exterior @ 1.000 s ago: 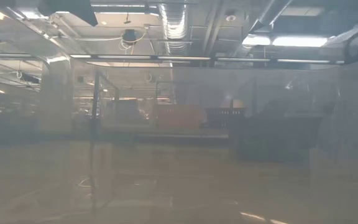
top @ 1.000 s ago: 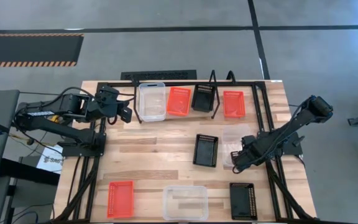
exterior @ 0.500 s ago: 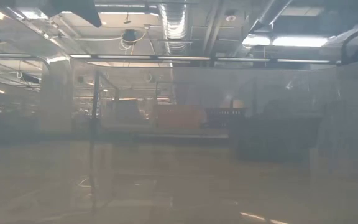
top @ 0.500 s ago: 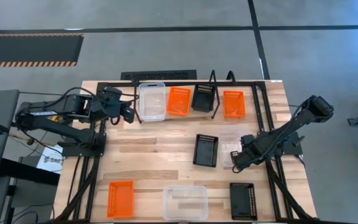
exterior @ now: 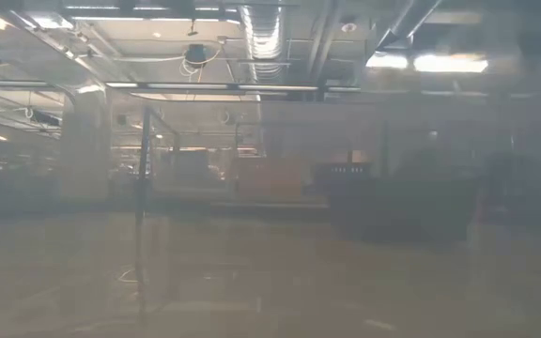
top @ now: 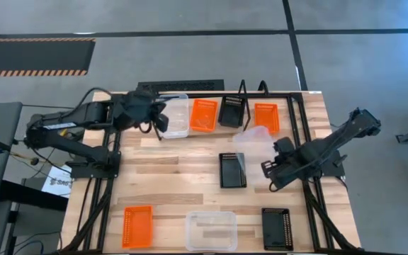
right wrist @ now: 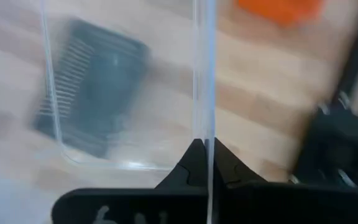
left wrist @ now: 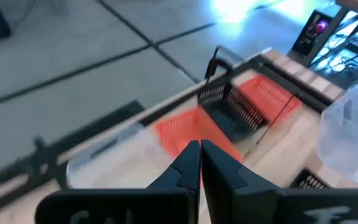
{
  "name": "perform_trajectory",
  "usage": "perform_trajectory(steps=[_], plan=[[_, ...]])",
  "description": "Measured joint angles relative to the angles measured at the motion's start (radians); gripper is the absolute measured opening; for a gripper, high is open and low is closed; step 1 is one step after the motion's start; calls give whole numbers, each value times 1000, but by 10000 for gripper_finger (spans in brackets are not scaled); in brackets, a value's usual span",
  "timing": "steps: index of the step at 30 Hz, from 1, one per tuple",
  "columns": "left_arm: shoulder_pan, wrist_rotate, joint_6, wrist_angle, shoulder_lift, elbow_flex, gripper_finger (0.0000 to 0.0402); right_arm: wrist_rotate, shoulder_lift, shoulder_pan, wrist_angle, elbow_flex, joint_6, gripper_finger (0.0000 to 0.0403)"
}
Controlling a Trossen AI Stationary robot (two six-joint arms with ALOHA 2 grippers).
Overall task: Stack baskets on shelf by color
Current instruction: Stack the top transparent bin on top of the transparent bin on the shelf
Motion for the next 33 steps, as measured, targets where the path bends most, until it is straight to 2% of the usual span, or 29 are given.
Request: perform_trajectory(steps=[3,6,11,13,15,16,17,20,22,24,29,33], plan=[[31,42,100,-7,83,134,0,64,9,-16,-16,77,-77,1],[56,97,210,-49,197,315,0,85,25,-41,6,110,-151,1],[93,155,312,-264,434,682,0,88,42,-98,56,111,-282,1],[114,206,332,-375,538,842,0,87,45,-118,88,110,-332,1],[134,298,361,-461,639,985,0,88,55,-139,120,112,-387,1],[144,361,383,-445,662,981,0,88,58,-148,137,110,-413,1],[152,442,410,-386,654,926,0,87,59,-155,156,110,-442,1],[187,711,433,-364,660,871,0,88,57,-171,223,110,-524,0],[209,811,391,-389,665,868,0,88,58,-177,254,110,-570,0],[217,817,378,-402,679,873,0,90,57,-177,267,111,-598,0],[208,743,375,-418,674,876,0,97,57,-184,274,111,-615,0],[193,689,375,-449,675,876,0,114,65,-238,307,111,-665,0]])
